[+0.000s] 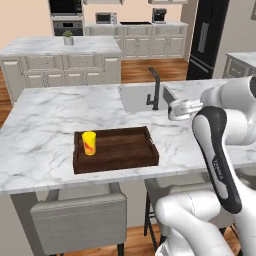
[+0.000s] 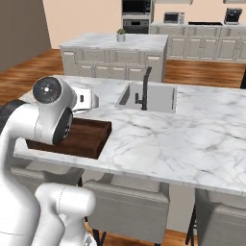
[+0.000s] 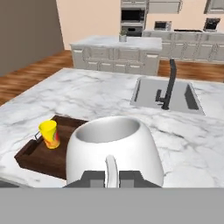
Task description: There is a tray on the dining counter. Grab the cup, mug, and pitcher and place them on the tray. The pitcher may be placed next to the tray if it cannot fit the tray.
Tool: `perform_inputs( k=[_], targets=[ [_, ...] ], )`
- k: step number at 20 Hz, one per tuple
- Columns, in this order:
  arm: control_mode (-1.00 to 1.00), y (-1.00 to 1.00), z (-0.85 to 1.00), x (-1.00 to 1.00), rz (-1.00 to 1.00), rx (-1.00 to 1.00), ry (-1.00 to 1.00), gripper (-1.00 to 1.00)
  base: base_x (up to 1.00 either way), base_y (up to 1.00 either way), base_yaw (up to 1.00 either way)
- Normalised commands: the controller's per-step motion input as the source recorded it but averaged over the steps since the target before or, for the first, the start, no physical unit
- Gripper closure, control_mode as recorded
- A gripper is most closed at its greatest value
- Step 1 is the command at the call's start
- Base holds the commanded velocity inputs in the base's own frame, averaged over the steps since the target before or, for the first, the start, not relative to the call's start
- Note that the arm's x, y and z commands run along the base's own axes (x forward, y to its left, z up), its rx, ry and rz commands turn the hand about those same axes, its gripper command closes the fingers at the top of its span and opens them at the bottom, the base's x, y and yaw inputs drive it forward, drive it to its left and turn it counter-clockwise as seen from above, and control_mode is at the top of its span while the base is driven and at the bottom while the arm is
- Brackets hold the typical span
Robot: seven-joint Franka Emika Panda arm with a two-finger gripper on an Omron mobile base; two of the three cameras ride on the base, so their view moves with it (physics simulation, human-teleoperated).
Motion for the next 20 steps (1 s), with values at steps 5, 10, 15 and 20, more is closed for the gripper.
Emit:
perform_inputs(
  k=[5,10,15,20],
  targets=[
    [-1.00,0.03,-0.34,0.20,0.47,0.00,0.00,1.00,0.00,0.00,0.00],
    [-1.00,0.29,-0.49,0.29,0.35,0.00,0.00,1.00,0.00,0.00,0.00],
    [-1.00,0.38,-0.40,0.33,0.26,0.00,0.00,1.00,0.00,0.00,0.00],
    [-1.00,0.47,-0.34,0.36,0.21,0.00,0.01,1.00,0.00,0.00,0.00]
  ],
)
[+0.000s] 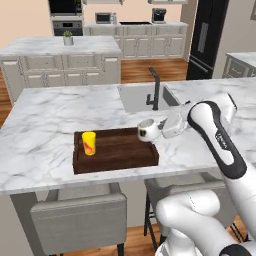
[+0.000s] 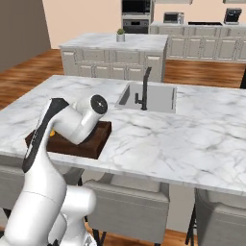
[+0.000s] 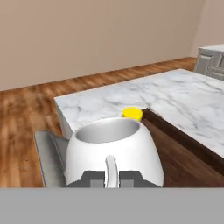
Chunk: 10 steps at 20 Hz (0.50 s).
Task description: There is a tray on the dining counter. Grab the cup, mug, and pitcher and place them on the tray. The pitcher may be placed next to the tray if it cannot fit the tray.
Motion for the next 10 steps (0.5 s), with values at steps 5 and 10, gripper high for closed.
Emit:
perform_inputs(
  k=[5,10],
  targets=[
    [-1.00,0.30,-0.38,0.26,0.19,0.00,0.02,1.00,0.00,0.00,0.00],
    [-1.00,0.10,-0.38,0.33,0.12,0.00,0.04,1.00,0.00,0.00,0.00]
  ],
)
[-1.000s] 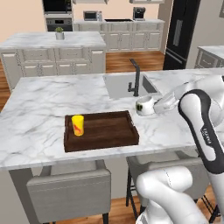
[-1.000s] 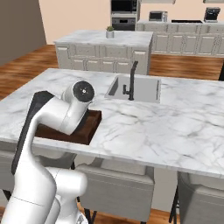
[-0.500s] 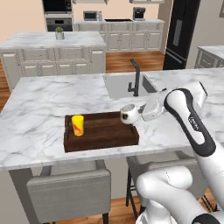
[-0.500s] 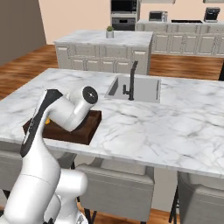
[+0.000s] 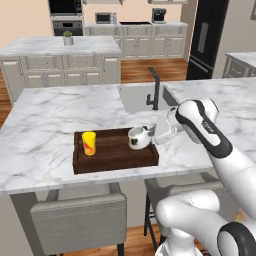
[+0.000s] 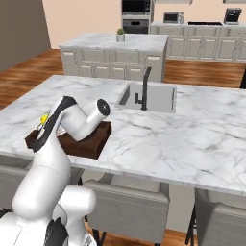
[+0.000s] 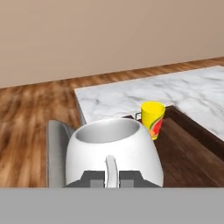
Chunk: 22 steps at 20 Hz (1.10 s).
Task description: There is a tray on the dining counter. Grab the cup, mug, and pitcher and place them on the tray. The pitcher may be placed next to the tray if it cannot fit the tray.
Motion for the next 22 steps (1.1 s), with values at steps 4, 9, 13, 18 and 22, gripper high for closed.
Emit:
perform_inputs(
  k=[4,9,13,18,22],
  targets=[
    [-1.00,0.21,-0.33,0.31,0.07,0.00,0.07,1.00,0.00,0.00,0.00],
    [-1.00,0.20,-0.28,0.15,0.06,0.00,0.07,1.00,0.00,0.00,0.00],
    [-1.00,0.04,-0.41,0.19,0.07,0.00,0.00,1.00,0.00,0.00,0.00],
    [-1.00,0.03,-0.26,0.26,0.03,0.00,0.00,1.00,0.00,0.00,0.00],
    [-1.00,0.16,-0.11,0.44,0.00,0.00,0.00,1.00,0.00,0.00,0.00]
  ],
)
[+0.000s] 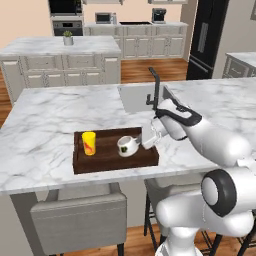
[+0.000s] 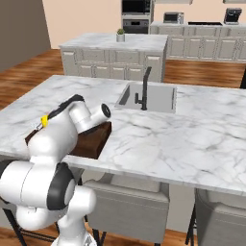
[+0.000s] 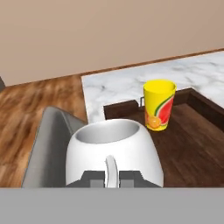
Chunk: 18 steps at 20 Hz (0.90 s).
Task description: There is a tray on the dining counter. Grab the cup, mug, and pitcher and place them on the tray. The pitcher may be placed next to the tray if it cannot fit the tray.
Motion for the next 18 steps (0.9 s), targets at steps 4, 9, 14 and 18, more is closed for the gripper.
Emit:
perform_inputs(
  k=[4,9,14,18],
  targets=[
    [-1.00,0.11,-0.06,0.51,0.00,0.00,0.00,1.00,0.00,0.00,0.00],
    [-1.00,0.06,-0.13,0.40,0.00,0.00,0.00,1.00,0.00,0.00,0.00],
    [-1.00,0.16,-0.21,0.32,0.00,0.00,0.00,1.00,0.00,0.00,0.00],
    [-1.00,0.23,-0.25,0.36,0.00,0.00,0.00,1.00,0.00,0.00,0.00]
  ],
)
